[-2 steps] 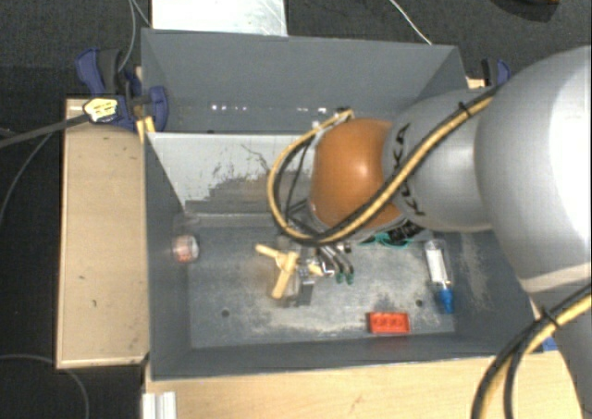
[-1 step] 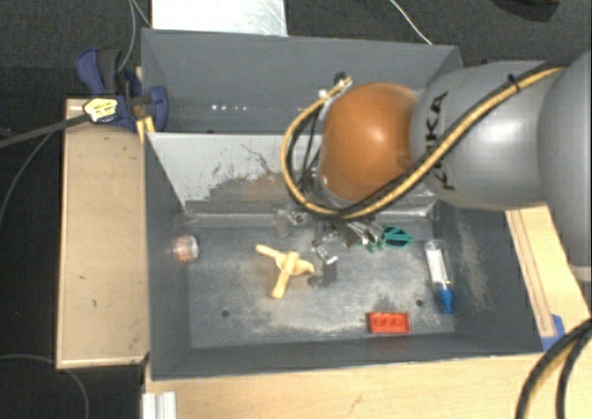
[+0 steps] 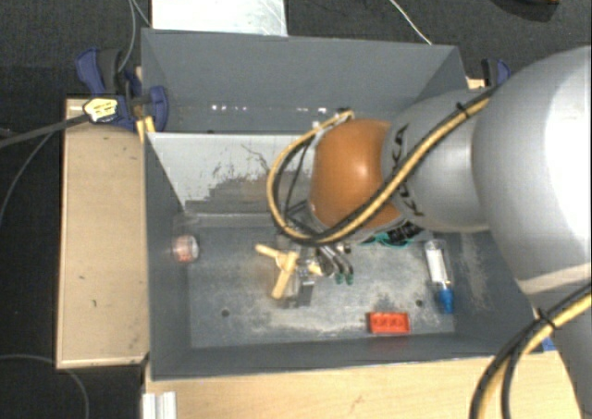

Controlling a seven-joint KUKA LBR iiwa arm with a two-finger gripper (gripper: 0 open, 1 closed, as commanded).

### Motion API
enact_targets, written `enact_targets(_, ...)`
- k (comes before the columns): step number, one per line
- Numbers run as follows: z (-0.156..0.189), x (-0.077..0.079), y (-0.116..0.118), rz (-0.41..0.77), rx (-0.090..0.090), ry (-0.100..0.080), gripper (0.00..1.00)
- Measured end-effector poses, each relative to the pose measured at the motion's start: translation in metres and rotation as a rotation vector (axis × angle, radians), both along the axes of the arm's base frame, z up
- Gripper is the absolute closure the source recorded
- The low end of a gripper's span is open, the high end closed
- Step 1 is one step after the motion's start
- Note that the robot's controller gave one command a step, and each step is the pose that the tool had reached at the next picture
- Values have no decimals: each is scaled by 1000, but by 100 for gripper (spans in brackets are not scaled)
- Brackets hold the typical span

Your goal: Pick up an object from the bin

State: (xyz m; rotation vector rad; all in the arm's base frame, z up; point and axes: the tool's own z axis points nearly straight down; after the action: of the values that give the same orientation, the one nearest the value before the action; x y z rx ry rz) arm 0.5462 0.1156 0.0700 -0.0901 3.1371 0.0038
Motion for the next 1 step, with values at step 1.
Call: enact_targets(1,8,26,16,806,-8,-34,100)
